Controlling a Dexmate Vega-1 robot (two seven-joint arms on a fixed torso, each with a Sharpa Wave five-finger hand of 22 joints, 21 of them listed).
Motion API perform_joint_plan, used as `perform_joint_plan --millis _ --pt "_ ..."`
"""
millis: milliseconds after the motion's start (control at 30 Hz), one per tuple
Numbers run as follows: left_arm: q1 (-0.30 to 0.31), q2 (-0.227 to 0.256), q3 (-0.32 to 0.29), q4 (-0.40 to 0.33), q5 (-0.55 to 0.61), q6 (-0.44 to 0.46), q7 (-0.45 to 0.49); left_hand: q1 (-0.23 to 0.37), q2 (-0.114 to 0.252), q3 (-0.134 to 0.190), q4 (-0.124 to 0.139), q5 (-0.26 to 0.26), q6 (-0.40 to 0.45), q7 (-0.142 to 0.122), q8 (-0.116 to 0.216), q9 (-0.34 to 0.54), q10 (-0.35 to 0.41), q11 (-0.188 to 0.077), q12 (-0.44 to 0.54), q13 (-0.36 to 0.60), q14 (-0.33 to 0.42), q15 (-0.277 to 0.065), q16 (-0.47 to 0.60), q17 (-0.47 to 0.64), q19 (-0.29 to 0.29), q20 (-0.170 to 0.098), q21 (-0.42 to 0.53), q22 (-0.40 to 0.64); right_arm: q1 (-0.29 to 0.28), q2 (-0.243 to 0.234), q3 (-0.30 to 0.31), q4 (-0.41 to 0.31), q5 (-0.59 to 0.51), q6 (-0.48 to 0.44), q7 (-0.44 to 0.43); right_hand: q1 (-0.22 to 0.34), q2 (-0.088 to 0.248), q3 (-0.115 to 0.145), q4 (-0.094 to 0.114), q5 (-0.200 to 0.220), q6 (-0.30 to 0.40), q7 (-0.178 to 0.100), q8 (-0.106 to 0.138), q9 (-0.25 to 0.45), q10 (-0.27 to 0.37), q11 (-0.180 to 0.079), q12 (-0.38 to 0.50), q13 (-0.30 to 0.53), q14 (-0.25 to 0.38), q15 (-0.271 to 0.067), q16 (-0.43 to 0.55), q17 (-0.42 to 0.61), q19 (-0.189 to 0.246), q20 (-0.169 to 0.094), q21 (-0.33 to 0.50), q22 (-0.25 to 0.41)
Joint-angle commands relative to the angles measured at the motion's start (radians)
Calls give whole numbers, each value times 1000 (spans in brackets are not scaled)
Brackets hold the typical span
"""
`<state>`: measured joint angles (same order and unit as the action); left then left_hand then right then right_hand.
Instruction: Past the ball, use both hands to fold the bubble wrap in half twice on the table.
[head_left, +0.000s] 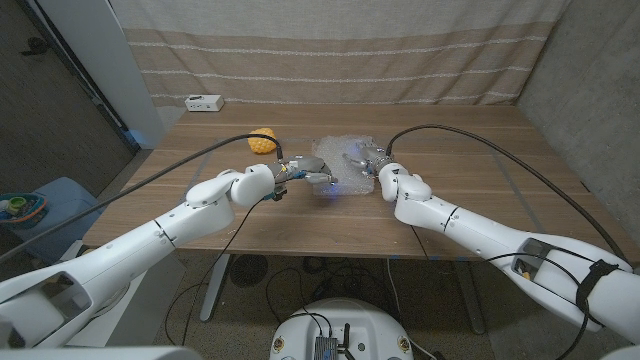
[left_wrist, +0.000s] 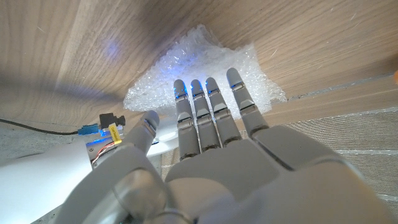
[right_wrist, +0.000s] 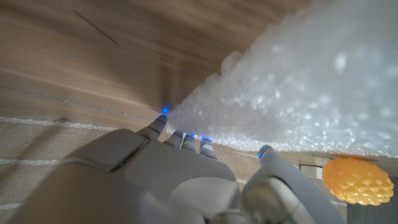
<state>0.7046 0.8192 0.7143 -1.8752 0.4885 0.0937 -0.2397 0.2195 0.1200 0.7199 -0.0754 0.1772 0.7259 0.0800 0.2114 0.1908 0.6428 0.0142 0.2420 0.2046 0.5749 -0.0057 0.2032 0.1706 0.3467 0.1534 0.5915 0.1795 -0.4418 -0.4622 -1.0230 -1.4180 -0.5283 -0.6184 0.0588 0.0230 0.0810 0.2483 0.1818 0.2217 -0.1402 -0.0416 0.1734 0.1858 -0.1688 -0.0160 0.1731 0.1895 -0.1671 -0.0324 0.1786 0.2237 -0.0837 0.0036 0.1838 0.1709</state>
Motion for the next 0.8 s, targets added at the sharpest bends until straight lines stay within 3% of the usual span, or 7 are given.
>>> perform_joint_plan --millis 33,100,267,633,800 --pt "-16 -12 3 19 2 -10 -4 1 -12 1 -7 3 7 -2 -3 3 3 0 -7 0 9 -2 -3 1 -2 -5 -4 1 117 18 -104 110 56 -35 250 -29 52 -23 3 18 -89 3 -4 2 -100 8 1 2 -164 -23 0 -4 -63 -2 -6 4" --pt "-18 -13 5 20 3 -11 -5 1 -11 1 -8 3 6 -2 -4 3 4 -2 -7 0 9 -1 -4 1 -3 -5 -5 2 111 10 -107 96 52 -41 233 -32 54 -32 5 23 -115 6 -3 3 -133 8 -1 2 -185 -14 1 -5 -80 -2 -5 5" --pt "-20 -14 6 21 5 -15 -4 0 -11 2 -9 3 7 -1 -4 3 7 1 -8 0 9 -1 -6 1 -4 -4 -7 2 83 -23 -90 38 51 -37 171 -33 56 -38 6 26 -131 6 -1 4 -146 7 3 3 -193 -7 5 -5 -84 3 -1 5" --pt "-7 -8 -2 -1 14 -7 8 -3 -10 3 -11 3 8 -1 -6 3 8 1 -10 0 9 0 -8 2 -9 0 -12 2 -17 -80 -20 -91 25 24 -44 -9 72 -35 -9 37 -73 -20 27 4 -102 3 30 3 -130 6 32 -14 -10 21 26 3" --pt "2 -5 -7 -13 18 2 13 -5 -10 3 -11 3 6 -3 -8 3 3 1 -13 0 8 -1 -9 2 -20 11 -19 3 -85 -96 35 -114 23 125 -207 22 75 -12 -27 40 -14 -22 41 3 -57 0 43 3 -71 10 44 -24 58 37 42 3"
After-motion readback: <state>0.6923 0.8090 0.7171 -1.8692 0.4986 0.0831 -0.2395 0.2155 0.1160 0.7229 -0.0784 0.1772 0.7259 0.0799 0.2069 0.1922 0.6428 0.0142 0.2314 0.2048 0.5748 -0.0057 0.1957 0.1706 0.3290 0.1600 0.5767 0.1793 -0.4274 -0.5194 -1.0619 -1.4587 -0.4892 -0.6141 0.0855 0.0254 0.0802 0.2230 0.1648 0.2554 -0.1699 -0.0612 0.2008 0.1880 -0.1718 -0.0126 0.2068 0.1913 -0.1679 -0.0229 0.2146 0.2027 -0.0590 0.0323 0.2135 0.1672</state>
